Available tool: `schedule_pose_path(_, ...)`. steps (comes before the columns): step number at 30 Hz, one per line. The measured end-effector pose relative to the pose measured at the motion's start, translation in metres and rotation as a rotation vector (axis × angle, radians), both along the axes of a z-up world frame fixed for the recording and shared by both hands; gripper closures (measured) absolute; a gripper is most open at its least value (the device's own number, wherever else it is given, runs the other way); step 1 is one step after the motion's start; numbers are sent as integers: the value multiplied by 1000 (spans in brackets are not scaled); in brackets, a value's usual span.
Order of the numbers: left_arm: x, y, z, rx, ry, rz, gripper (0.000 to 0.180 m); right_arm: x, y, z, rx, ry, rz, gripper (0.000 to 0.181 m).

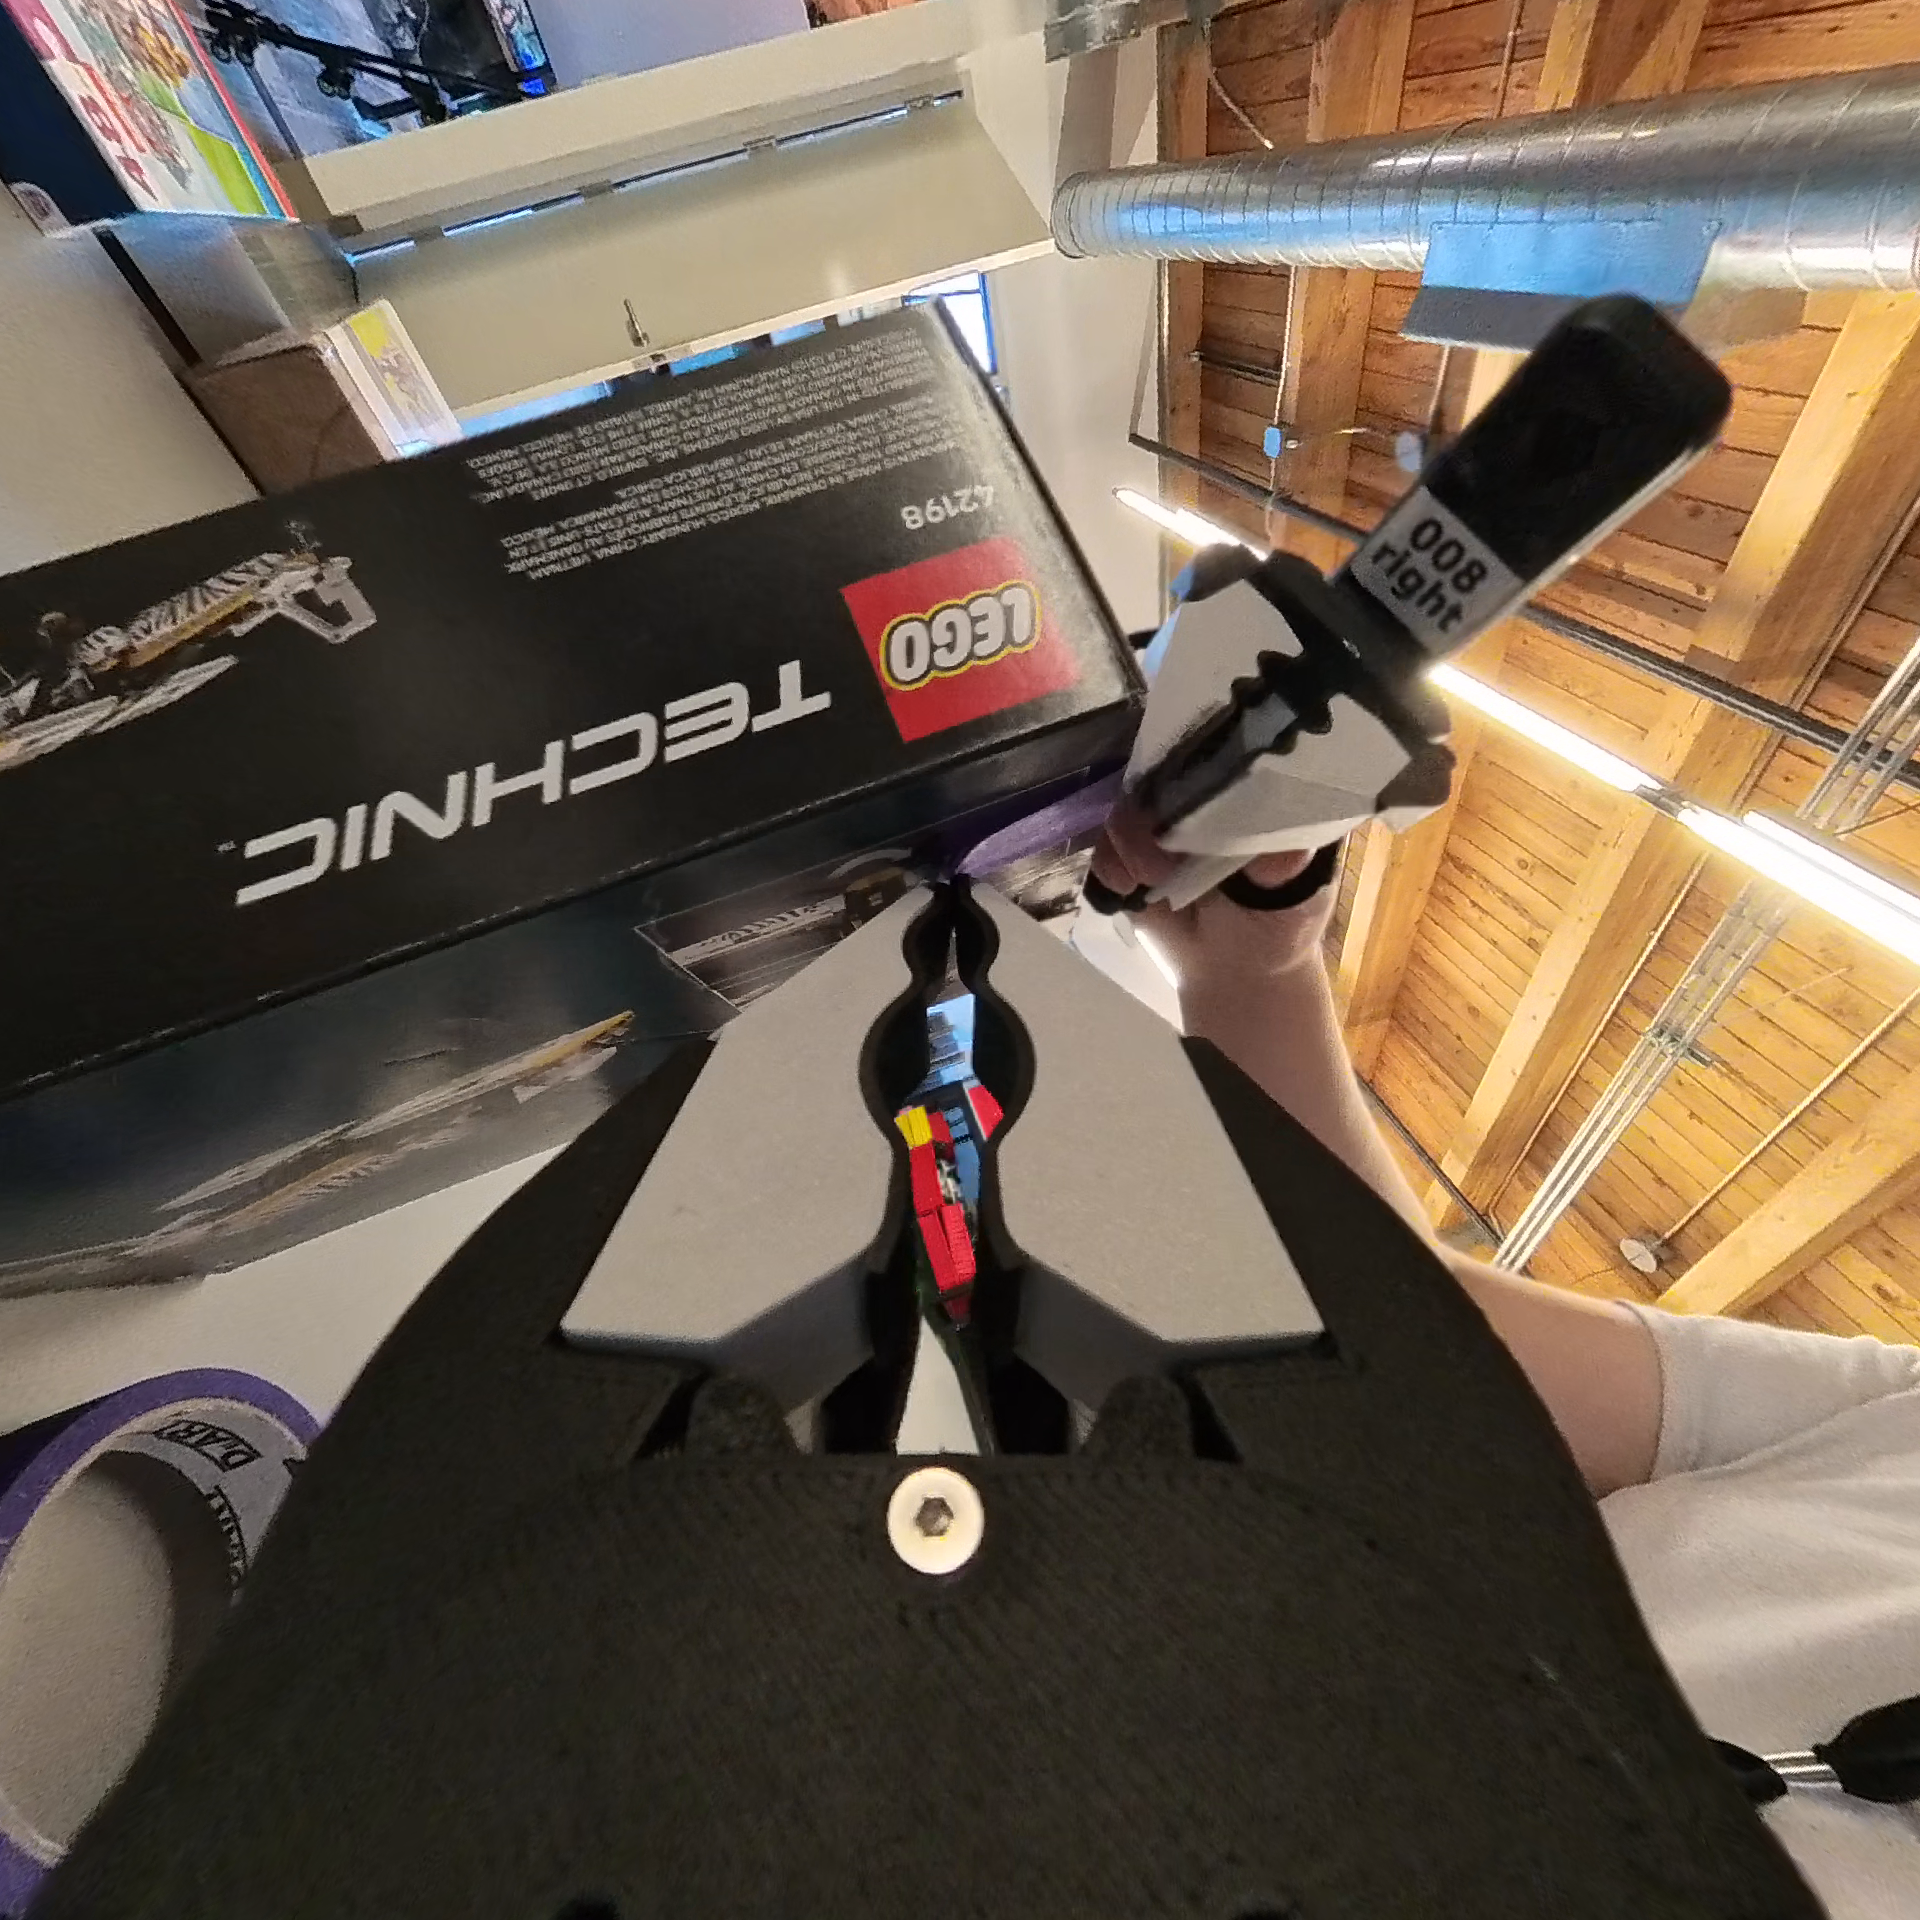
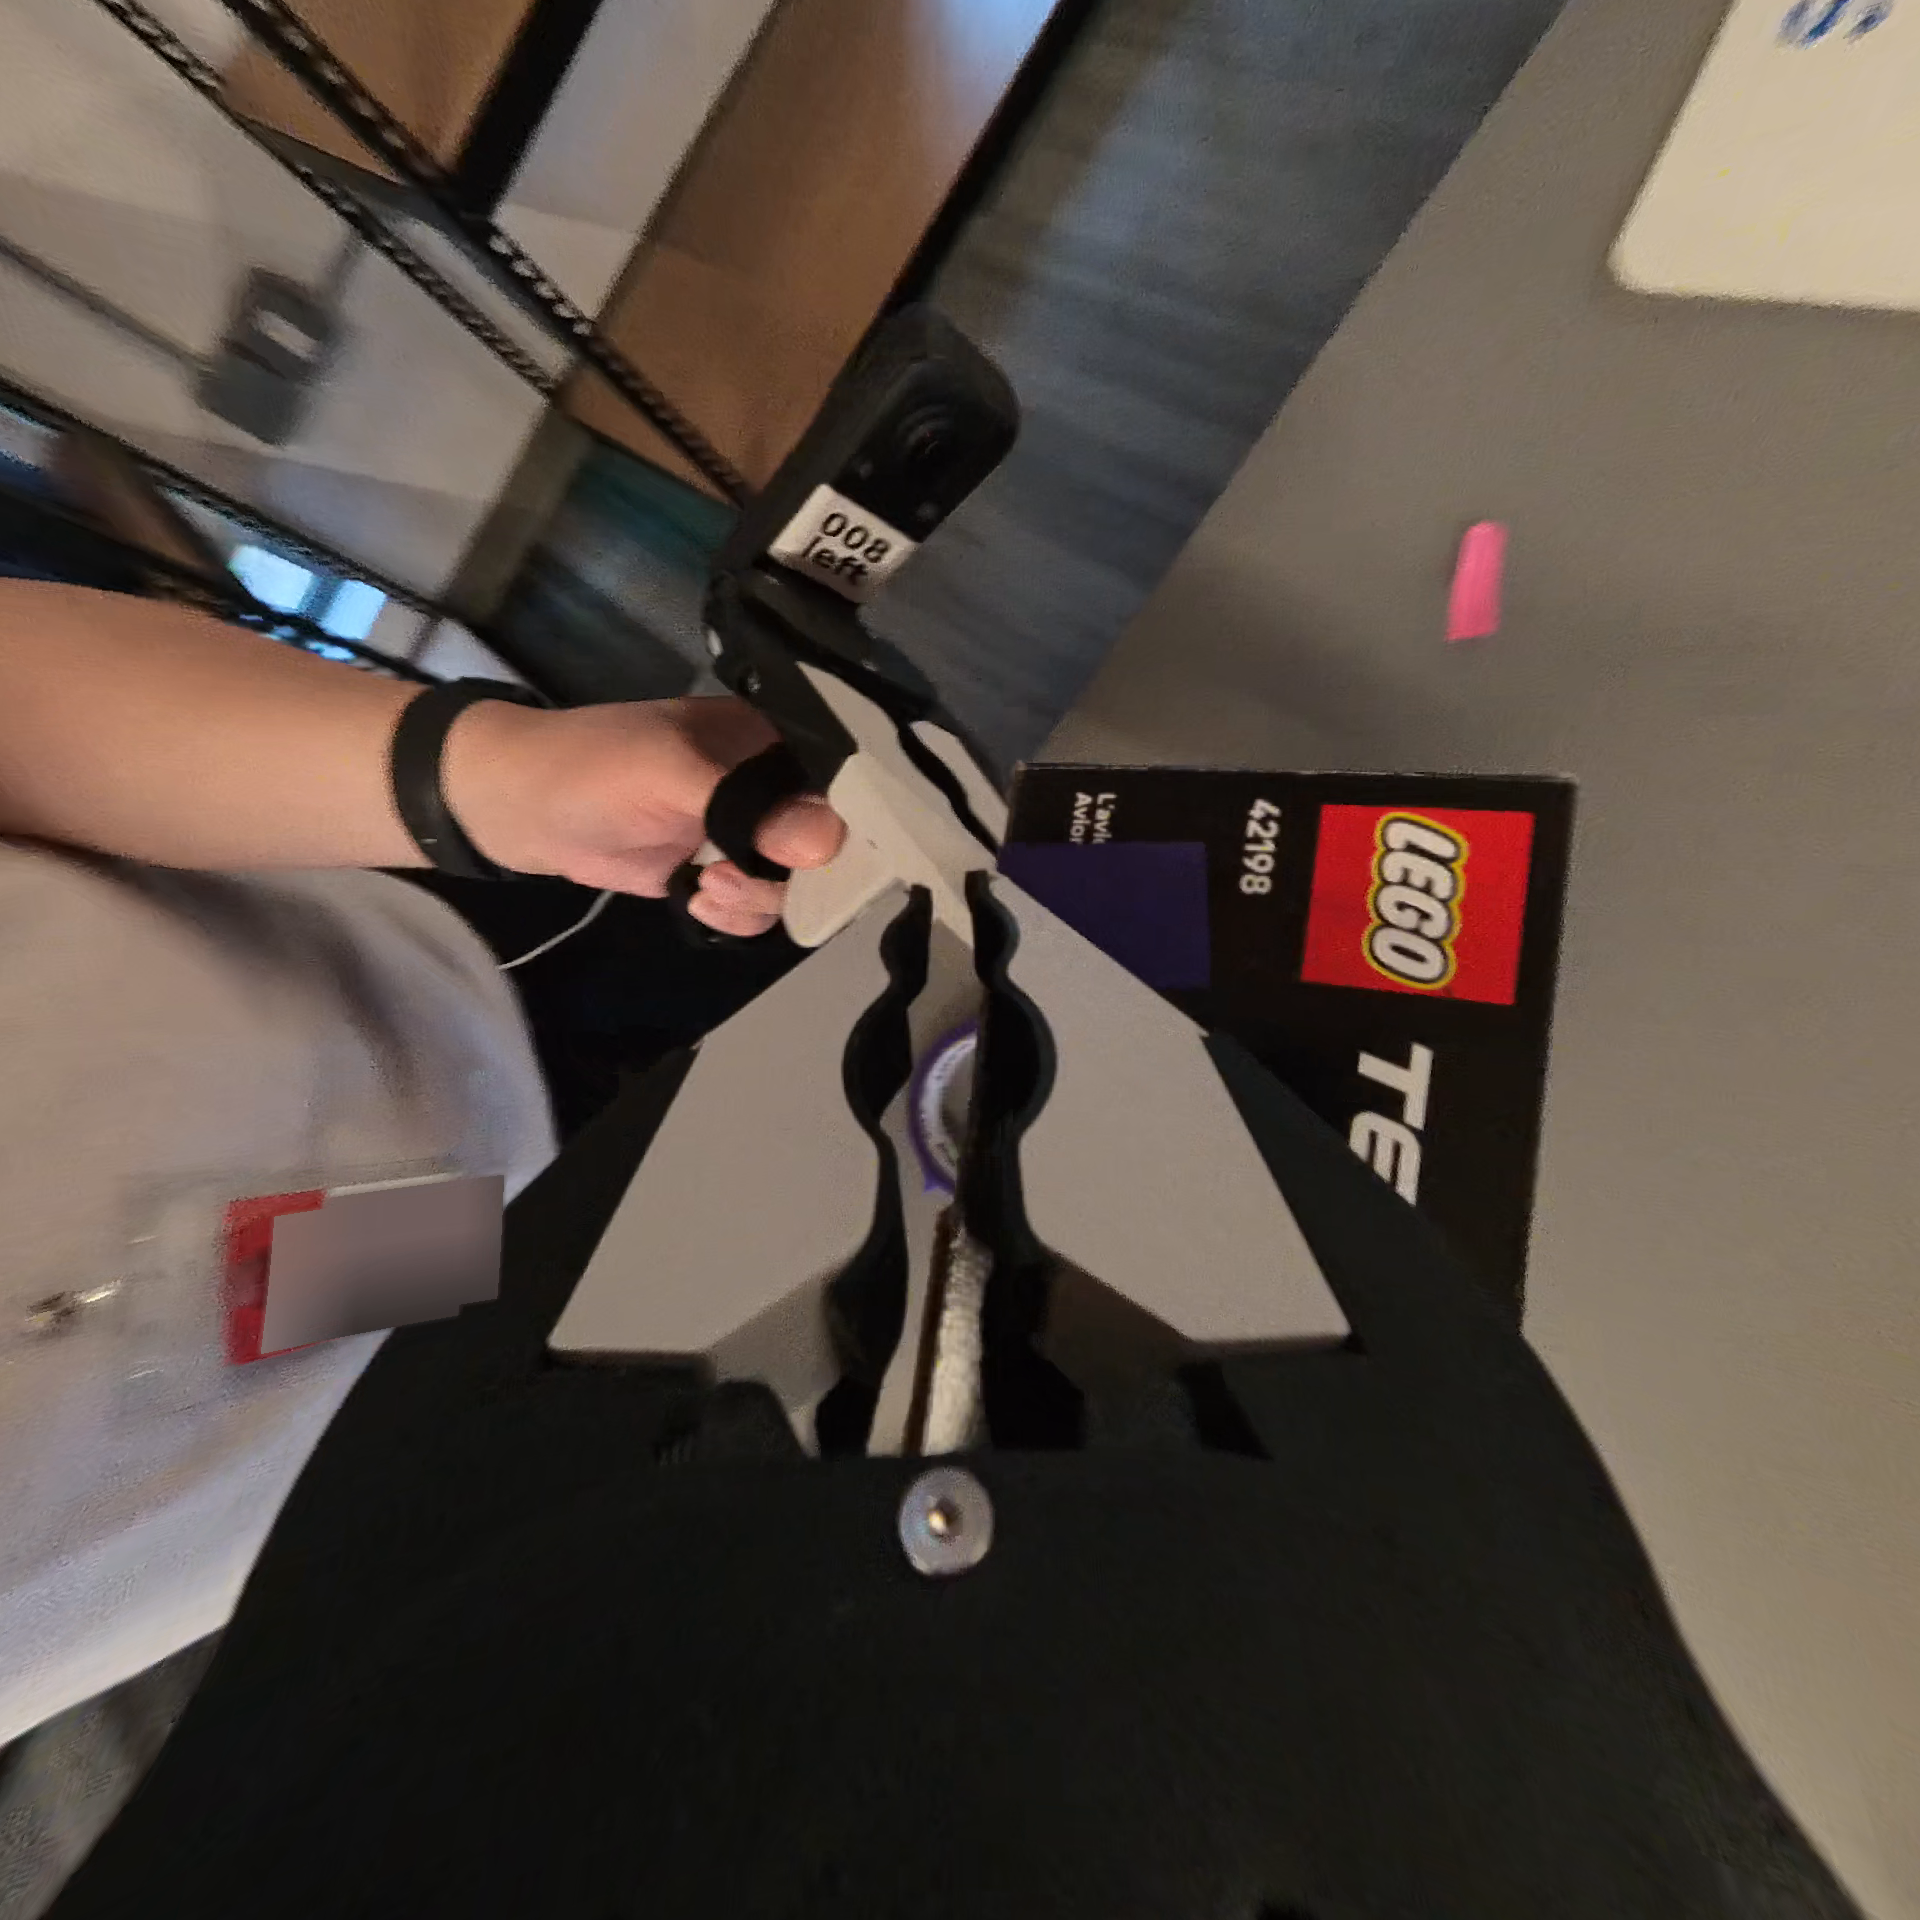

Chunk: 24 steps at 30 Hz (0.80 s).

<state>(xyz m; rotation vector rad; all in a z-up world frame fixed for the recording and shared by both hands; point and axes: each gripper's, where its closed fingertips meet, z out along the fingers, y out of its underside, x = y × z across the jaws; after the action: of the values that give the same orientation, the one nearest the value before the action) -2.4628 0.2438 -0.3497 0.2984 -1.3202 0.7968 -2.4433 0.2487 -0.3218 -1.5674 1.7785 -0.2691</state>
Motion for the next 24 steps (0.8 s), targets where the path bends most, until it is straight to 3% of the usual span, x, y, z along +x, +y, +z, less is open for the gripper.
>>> schedule_pose_path(4, 1, 0, 0, -1, 6, 2, 180, -1, -8, -1, -150, 8, -23, 181)
schedule_pose_path(9, 1, 0, 0, 3, 2, 6, 180, 2, -27, 1, -383, 25, -127, 125)
schedule_pose_path(14, 2, -1, -1, 8, 6, 24, 180, -2, -36, -5, -509, 100, -170, 130)
schedule_pose_path(16, 1, 0, -1, 7, 9, 31, 180, -4, -39, -7, -549, 138, -178, 121)
schedule_pose_path(18, 2, 0, -6, 33, 9, 39, 180, -9, -49, -11, -607, 179, -214, 97)
schedule_pose_path(20, 3, 0, -32, 109, -95, 70, 180, -14, -56, -19, -607, 213, -244, 88)
schedule_pose_path(24, 25, 4, -36, 104, 34, 166, 180, -16, -62, -18, -619, 205, -281, 92)
